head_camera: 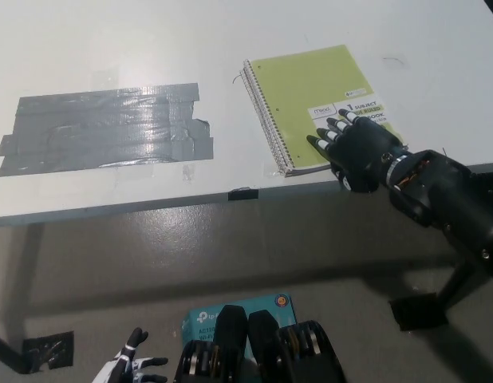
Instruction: The robot uses its right hand to align two notebooks stacked together until they are fully overlapped
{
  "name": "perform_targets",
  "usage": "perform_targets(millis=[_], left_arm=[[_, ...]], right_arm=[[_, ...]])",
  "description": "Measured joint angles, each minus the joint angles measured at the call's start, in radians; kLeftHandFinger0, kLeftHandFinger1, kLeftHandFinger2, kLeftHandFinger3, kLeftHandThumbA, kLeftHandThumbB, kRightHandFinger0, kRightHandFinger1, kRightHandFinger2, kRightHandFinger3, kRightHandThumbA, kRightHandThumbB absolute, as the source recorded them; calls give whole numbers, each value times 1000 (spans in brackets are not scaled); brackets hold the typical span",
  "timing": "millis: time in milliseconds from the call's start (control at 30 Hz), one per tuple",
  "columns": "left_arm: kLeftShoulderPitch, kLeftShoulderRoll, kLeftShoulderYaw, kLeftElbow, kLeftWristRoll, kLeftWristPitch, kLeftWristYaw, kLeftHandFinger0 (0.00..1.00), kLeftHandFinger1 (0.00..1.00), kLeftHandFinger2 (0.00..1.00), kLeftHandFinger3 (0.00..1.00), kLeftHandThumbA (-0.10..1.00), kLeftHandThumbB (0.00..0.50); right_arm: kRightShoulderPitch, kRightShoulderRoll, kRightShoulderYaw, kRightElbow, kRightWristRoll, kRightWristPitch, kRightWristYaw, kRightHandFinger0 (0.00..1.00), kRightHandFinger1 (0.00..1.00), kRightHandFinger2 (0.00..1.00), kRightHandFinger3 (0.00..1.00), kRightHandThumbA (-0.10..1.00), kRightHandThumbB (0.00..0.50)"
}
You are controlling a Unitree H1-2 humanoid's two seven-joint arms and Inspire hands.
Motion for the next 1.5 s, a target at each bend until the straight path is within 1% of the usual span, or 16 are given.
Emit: perform_targets(millis=[100,233,267,367,433,667,733,833,900,1000,1067,1167,1200,1267,1400,1500], left_arm=[[0,0,-1,-1,2,1,0,717,643,718,1000,1000,481],[0,0,-4,-1,5,2,0,813,686,736,1000,1000,460],[0,0,-7,-1,6,2,0,767,667,731,1000,1000,460],[0,0,-10,-1,6,2,0,788,679,743,1000,1000,473],[0,0,-10,-1,7,3,0,728,659,742,1000,1000,481],[2,0,-9,0,10,3,0,666,661,739,1000,1000,454],[5,0,-9,1,10,3,0,672,669,747,1000,1000,465],[12,0,-8,1,10,5,1,575,620,726,1000,1000,472],[16,0,-6,1,10,8,1,556,606,714,1000,1000,476],[18,0,-5,1,11,9,2,565,597,697,1000,1000,454],[19,0,-3,2,11,9,1,581,613,714,1000,1000,462],[26,0,-1,2,11,10,2,526,601,704,1000,1000,468],[29,0,-1,2,12,10,2,470,580,693,1000,1000,482],[33,0,0,3,12,10,2,495,595,694,1000,1000,464],[34,0,2,5,13,10,1,585,645,774,1000,1000,491],[36,0,3,5,12,10,1,567,645,766,1000,1000,443]], right_arm=[[0,5,-5,-2,0,9,14,1000,1000,1000,1000,1000,437],[0,14,-10,-2,-1,25,27,1000,1000,1000,1000,1000,422],[0,18,-11,-2,-1,32,32,1000,1000,1000,1000,1000,425],[0,21,-13,-6,-1,45,44,1000,1000,1000,1000,1000,420],[-1,23,-13,-7,-1,50,49,1000,1000,1000,1000,1000,425],[-28,24,-26,-2,1,48,84,1000,1000,1000,1000,1000,451],[-39,24,-35,-2,2,46,97,1000,1000,1000,1000,1000,440],[-64,24,-42,-2,1,44,112,1000,1000,1000,1000,1000,436],[-90,24,-42,2,0,41,116,1000,1000,1000,1000,1000,432],[-131,24,-50,9,1,31,121,1000,1000,1000,1000,1000,433],[-156,23,-60,19,2,16,117,1000,1000,1000,1000,1000,423],[-187,19,-75,19,2,0,116,1000,1000,1000,1000,1000,427],[-198,19,-81,19,3,-3,117,1000,1000,1000,1000,1000,422],[-218,18,-93,19,5,-10,117,1000,1000,1000,1000,1000,408],[-271,14,-112,18,8,-26,117,1000,1000,1000,1000,1000,400],[-320,13,-122,18,8,-38,118,1000,1000,1000,1000,1000,404]])
